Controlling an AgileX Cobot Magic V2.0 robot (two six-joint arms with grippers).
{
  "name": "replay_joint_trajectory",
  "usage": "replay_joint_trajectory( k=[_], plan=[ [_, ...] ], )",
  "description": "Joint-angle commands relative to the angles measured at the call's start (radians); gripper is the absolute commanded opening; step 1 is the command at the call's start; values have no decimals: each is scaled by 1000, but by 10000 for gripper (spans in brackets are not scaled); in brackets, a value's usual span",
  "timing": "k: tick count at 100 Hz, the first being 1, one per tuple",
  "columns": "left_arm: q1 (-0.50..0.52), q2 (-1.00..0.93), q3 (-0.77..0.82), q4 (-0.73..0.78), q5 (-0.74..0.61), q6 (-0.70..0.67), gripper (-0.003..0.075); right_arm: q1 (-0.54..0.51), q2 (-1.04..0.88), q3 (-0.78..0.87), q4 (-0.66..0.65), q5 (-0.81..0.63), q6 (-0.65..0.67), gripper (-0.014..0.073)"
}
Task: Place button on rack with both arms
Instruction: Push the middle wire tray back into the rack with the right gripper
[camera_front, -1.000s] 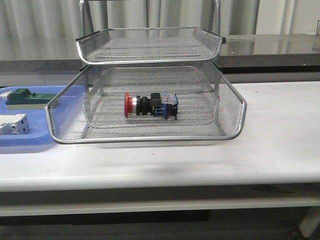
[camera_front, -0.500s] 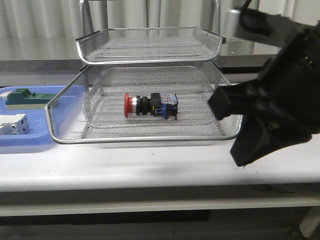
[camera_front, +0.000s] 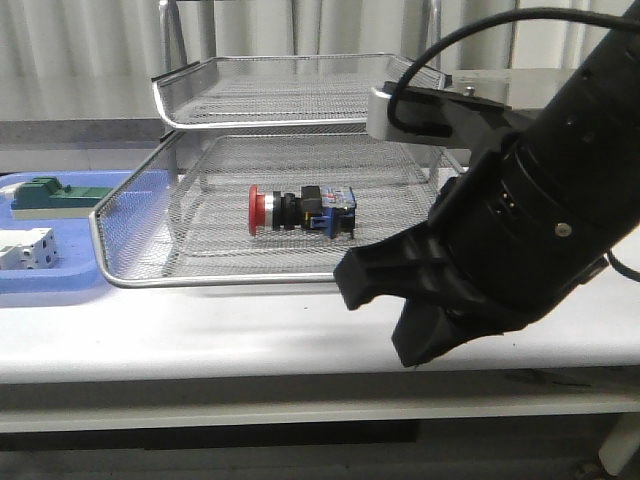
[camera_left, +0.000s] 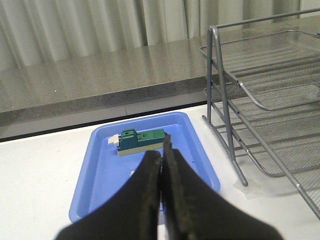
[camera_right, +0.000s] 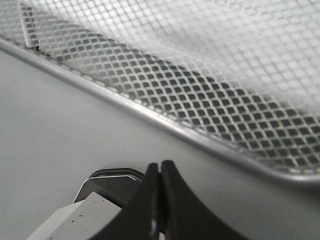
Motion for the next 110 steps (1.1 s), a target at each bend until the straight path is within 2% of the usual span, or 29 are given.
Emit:
replay_joint_trajectory(
  k=[1,25,59,110],
  plan=[
    [3,7,-28,-11,-84,-8,4,1,-18,-40,3,-67,-10,-67],
    [3,7,-28,-11,-84,-8,4,1,49,-138,-5,-70,-10,-67],
    [3,7,-28,-11,-84,-8,4,-6,146,-278,-88,-47,-10,-67],
    [3,7,-28,-11,-84,-8,4,-154,283,-515,-148,-39,-10,-67]
  ],
)
